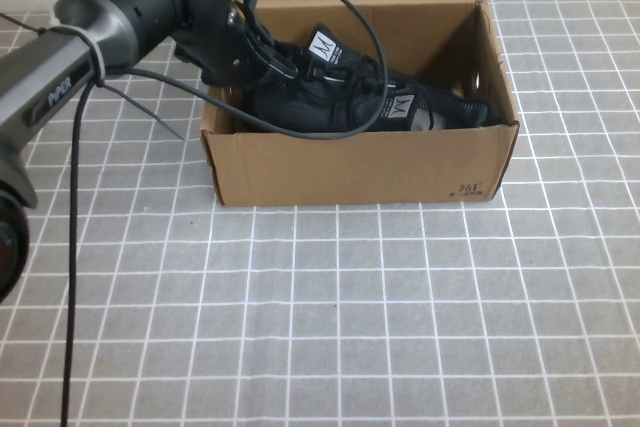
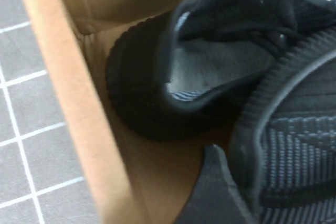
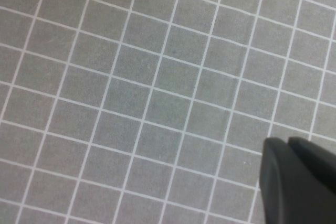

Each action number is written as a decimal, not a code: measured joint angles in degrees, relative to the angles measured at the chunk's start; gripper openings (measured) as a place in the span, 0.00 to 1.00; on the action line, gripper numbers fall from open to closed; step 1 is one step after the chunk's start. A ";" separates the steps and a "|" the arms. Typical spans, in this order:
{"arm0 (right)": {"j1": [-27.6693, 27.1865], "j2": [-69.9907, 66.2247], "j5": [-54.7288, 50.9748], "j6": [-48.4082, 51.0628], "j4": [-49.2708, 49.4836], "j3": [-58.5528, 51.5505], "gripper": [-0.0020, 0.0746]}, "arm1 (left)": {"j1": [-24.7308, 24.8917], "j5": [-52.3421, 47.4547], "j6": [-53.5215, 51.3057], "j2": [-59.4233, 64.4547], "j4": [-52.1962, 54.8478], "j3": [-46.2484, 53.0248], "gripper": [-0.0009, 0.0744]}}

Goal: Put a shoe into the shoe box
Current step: Place the shoe in the shoe box

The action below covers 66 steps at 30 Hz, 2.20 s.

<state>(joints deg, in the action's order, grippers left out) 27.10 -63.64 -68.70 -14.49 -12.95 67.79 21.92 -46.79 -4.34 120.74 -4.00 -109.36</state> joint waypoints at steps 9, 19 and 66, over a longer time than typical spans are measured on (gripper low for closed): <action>0.00 0.00 0.09 0.00 0.08 0.00 0.01 | -1.02 -0.29 0.00 0.77 -4.08 0.00 0.58; 0.00 0.00 0.33 0.16 0.08 0.00 0.01 | -1.06 -2.73 0.00 1.11 -4.71 0.00 0.58; 0.00 0.00 0.99 1.90 2.44 -0.71 0.01 | -1.43 -16.70 8.39 -2.90 -4.15 0.00 0.12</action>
<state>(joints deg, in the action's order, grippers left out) 27.10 -63.64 -67.71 -12.59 -10.51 67.08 20.49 -63.49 4.05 117.84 -8.15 -109.36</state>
